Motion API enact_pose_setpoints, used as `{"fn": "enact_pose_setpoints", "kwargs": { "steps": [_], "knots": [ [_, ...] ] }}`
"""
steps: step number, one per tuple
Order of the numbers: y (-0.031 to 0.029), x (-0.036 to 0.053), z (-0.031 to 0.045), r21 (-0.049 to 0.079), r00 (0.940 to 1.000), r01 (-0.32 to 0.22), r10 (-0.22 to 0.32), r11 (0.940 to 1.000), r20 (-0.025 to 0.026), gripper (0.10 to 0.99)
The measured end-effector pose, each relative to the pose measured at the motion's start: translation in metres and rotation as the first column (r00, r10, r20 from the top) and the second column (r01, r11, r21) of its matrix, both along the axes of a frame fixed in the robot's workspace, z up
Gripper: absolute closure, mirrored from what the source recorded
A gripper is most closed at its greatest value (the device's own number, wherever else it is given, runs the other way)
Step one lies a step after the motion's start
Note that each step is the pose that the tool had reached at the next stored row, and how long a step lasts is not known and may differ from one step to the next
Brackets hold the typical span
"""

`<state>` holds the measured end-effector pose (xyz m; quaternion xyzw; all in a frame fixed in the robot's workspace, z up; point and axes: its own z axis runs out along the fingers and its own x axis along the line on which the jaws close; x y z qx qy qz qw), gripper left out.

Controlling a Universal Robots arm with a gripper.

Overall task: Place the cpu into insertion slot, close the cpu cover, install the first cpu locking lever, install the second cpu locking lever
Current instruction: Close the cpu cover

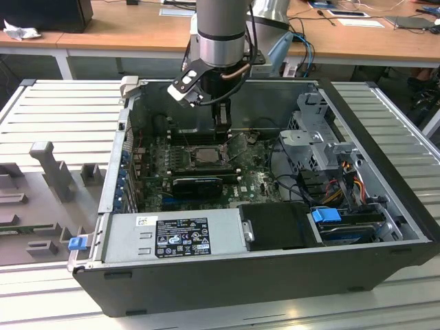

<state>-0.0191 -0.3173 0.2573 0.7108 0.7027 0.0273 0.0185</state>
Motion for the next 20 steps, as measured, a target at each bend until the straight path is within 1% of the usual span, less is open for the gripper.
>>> {"fn": "enact_pose_setpoints", "kwargs": {
  "steps": [6, 10, 13, 20],
  "knots": [
    [0.0000, 0.0085, 0.0000, 0.000, 1.0000, 0.000, 0.000, 1.0000, 0.0000, 0.980],
    [0.0001, 0.0117, 0.0004, 0.000, 1.0000, 0.000, 0.000, 1.0000, 0.0000, 0.980],
    [0.0000, 0.0174, 0.0008, 0.000, 1.0000, 0.000, 0.000, 1.0000, 0.0000, 0.980],
    [0.0000, 0.0248, 0.0025, 0.000, 1.0000, 0.000, 0.000, 1.0000, -0.0001, 0.980]
  ]
}}
